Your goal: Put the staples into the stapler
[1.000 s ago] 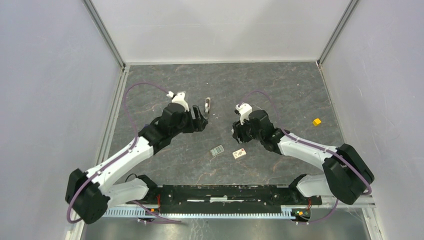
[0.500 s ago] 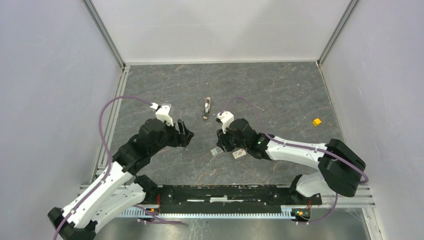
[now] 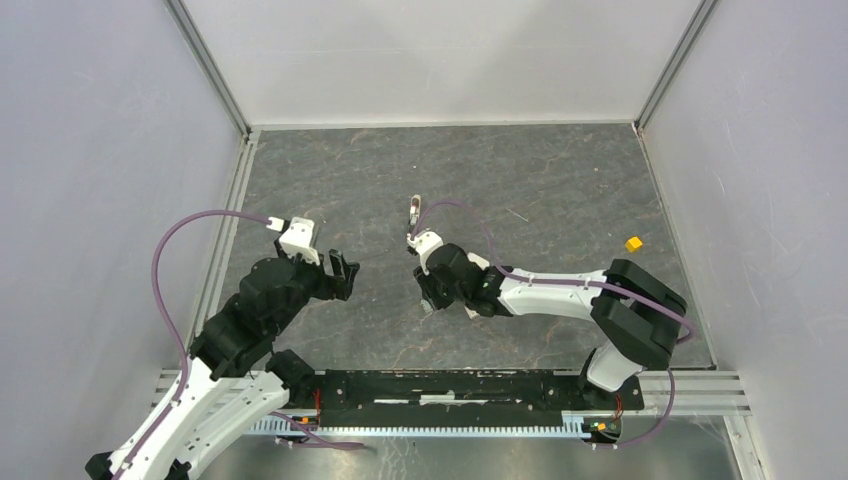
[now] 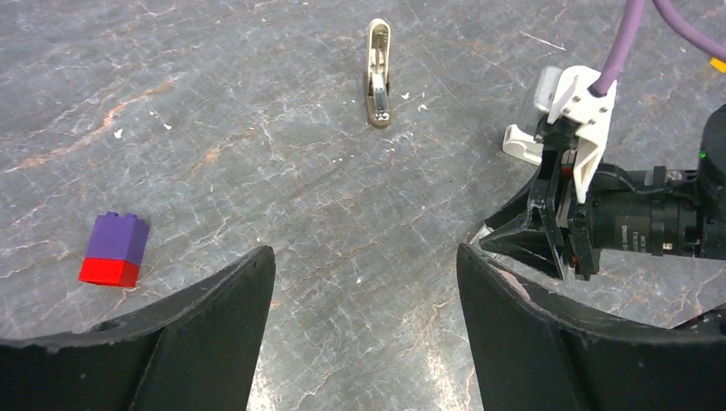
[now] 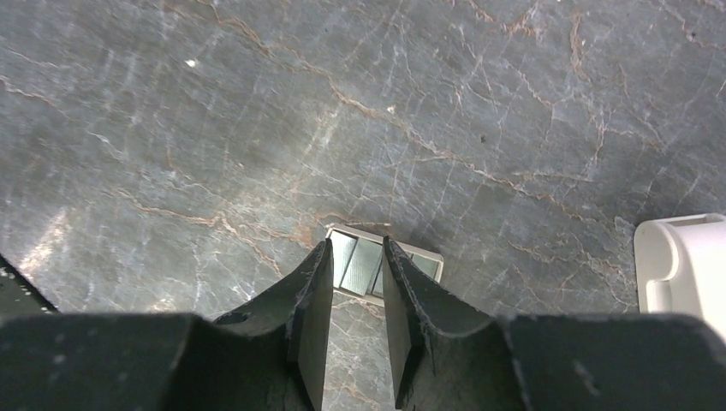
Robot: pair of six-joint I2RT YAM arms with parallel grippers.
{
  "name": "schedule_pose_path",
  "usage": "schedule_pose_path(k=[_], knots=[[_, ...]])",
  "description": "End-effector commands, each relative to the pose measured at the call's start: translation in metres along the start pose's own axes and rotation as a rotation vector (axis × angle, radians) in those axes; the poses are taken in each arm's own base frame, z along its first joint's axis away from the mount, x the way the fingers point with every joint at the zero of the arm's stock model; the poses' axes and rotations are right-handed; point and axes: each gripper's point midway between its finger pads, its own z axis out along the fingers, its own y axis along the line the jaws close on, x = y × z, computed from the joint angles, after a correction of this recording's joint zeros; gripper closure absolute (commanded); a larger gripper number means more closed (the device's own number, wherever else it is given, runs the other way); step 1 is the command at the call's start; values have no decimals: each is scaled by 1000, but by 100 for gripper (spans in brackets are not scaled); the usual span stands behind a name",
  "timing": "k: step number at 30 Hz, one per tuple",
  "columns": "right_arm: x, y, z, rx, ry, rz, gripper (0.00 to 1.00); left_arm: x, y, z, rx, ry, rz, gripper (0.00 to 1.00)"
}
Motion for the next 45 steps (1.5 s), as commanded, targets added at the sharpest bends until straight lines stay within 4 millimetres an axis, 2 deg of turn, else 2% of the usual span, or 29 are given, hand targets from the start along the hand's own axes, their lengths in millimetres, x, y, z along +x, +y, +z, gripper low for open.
schedule_pose_path(k=[1,20,23,27,33,39,45], knots=[[-5,-3,2,50,10,-9,67,-7,10,-5,-33,-50,51,15],[13,-7,11,63,55,-30,67,-10,14,-7,-51,-67,47,14],[15,-15,8,112,69,-32,69,-10,14,-7,-53,-67,47,14],[6,-25,-1,170,47,-31,73,-10,14,-7,-53,-67,47,14],[-12,-16,-10,124,-27,-6,75,-10,14,-7,-55,-67,47,14],[-7,-10,-5,84,-15,-35,75,-10,15,-8,-58,-72,43,13],[2,-8,1,68,17,-49,67,-10,15,-7,-57,-71,44,13]])
